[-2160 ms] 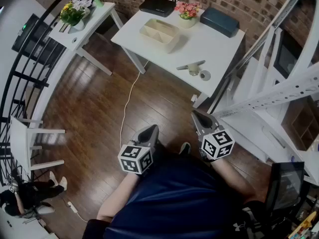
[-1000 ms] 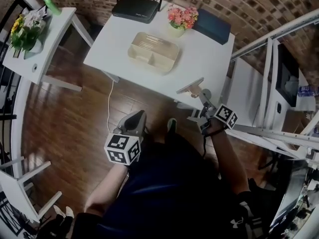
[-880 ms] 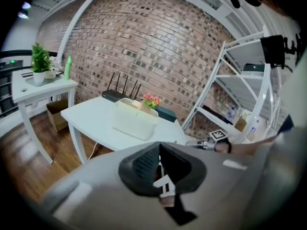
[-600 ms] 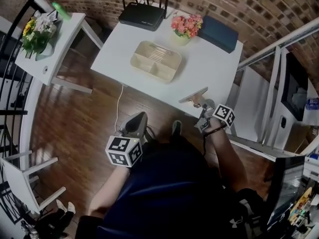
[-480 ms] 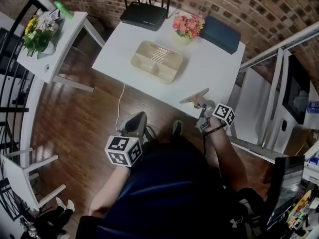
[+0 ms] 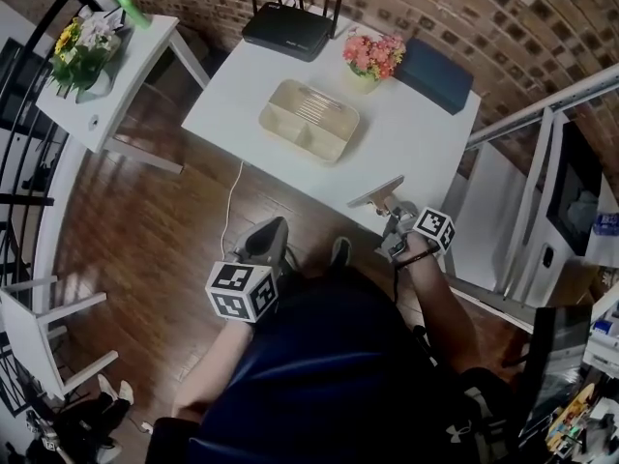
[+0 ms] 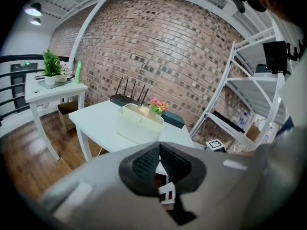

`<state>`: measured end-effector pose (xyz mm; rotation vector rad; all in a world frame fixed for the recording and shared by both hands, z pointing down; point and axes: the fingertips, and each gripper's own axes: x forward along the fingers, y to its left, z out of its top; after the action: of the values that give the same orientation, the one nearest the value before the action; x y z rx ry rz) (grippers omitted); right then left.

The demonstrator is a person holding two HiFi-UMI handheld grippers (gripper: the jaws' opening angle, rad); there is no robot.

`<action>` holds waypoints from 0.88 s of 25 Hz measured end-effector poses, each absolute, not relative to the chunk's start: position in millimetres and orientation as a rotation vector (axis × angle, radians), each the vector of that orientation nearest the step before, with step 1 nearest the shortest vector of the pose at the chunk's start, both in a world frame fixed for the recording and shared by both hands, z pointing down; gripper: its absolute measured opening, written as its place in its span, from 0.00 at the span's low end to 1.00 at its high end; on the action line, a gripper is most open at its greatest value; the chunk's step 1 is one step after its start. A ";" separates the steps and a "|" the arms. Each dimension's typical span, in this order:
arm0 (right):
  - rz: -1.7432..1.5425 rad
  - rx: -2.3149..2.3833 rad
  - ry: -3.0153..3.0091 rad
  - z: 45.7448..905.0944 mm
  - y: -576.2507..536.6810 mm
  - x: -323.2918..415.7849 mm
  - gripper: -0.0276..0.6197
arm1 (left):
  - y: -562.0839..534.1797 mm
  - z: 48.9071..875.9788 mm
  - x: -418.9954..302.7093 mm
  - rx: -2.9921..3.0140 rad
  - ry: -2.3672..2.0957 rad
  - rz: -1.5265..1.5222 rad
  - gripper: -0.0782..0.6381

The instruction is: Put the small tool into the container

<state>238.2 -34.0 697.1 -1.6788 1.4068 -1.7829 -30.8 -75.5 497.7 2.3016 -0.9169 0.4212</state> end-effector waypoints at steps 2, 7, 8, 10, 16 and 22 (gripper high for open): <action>-1.765 -1.666 1.412 694.0 -35.1 238.3 0.11 | -76.4 497.2 -32.6 2.301 -0.922 0.413 0.12; -1.705 -1.658 1.455 680.1 -42.1 237.7 0.07 | -77.7 496.1 -35.7 2.296 -0.923 0.398 0.12; -1.689 -1.674 1.471 675.5 -43.9 238.0 0.06 | -78.0 495.7 -36.2 2.297 -0.922 0.396 0.12; -1.648 -1.723 1.513 663.6 -48.2 239.5 0.06 | -78.4 495.6 -37.1 2.296 -0.920 0.390 0.12; -1.399 -1.831 1.762 590.1 -87.4 236.7 0.06 | -81.0 494.4 -43.2 2.291 -0.935 0.375 0.12; -1.174 -1.840 1.982 523.8 -128.8 214.8 0.06 | -84.1 494.6 -58.0 2.273 -0.973 0.352 0.12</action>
<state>214.8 -128.8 523.8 -1.8402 1.9817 -1.1737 -58.0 -84.1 494.6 2.2730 -0.9734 0.3516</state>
